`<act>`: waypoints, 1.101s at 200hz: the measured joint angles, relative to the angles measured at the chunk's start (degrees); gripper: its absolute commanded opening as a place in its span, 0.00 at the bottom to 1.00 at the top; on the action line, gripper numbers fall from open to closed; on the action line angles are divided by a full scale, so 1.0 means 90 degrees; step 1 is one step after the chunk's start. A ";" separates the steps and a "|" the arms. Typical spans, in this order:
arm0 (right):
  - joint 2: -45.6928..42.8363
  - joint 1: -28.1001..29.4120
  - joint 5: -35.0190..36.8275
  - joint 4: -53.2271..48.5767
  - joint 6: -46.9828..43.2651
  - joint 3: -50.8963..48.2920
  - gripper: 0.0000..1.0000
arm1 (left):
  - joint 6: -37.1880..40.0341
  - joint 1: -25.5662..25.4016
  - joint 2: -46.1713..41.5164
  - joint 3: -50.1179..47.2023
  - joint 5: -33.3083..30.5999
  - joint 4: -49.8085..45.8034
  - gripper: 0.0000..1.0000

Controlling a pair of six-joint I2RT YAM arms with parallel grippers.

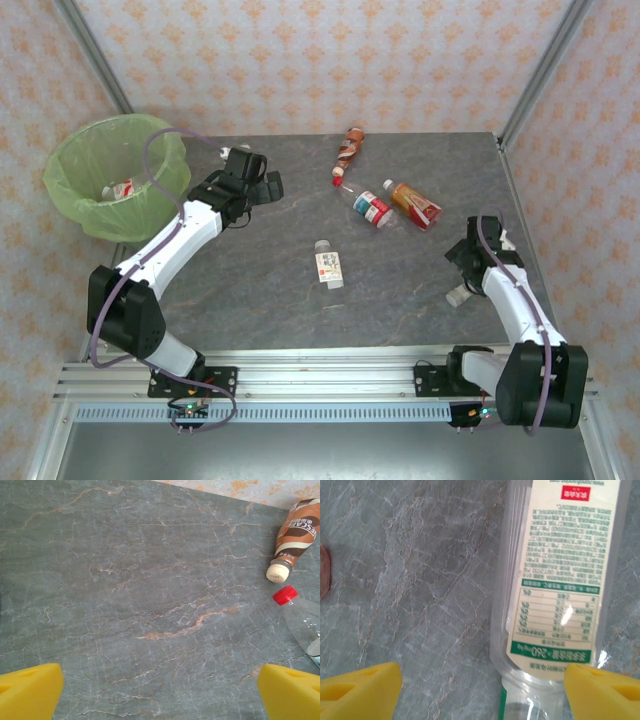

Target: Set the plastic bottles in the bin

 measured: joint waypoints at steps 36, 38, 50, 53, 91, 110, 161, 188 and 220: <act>-0.0265 0.0000 0.0000 -0.0435 0.0095 0.0114 0.85 | 0.0022 0.0000 0.0012 0.0000 -0.0005 0.0000 1.00; -0.0274 0.0000 -0.0002 -0.0452 0.0107 0.0107 0.84 | 0.0022 0.0000 0.0012 0.0000 -0.0005 0.0000 1.00; -0.0306 0.0000 -0.0005 -0.0512 0.0148 0.0015 0.82 | 0.0070 0.0000 0.0027 0.0000 -0.0007 0.0000 1.00; -0.0306 0.0000 -0.0005 -0.0520 0.0160 -0.0007 0.82 | 0.0073 0.0000 0.0029 0.0000 -0.0007 0.0000 1.00; 0.0002 0.0000 -0.0221 -0.0498 0.0282 -0.0257 0.75 | 0.0117 0.0000 0.0177 0.0000 -0.0005 0.0000 1.00; 0.0362 0.0022 -0.0304 -0.0340 0.0289 -0.0257 0.72 | 0.0114 0.0000 0.0250 0.0000 -0.0005 -0.0002 1.00; 0.1144 0.0138 -0.0318 0.0352 0.0408 -0.0459 0.65 | 0.0114 0.0000 0.0277 0.0000 -0.0007 -0.0002 1.00; 0.1399 0.0138 -0.0255 0.0653 0.0498 -0.0624 0.60 | 0.0114 0.0000 0.0277 0.0000 -0.0007 -0.0002 1.00; 0.1418 0.0155 -0.0085 0.0704 0.0636 -0.0675 0.51 | 0.0114 0.0000 0.0277 0.0000 -0.0007 -0.0005 1.00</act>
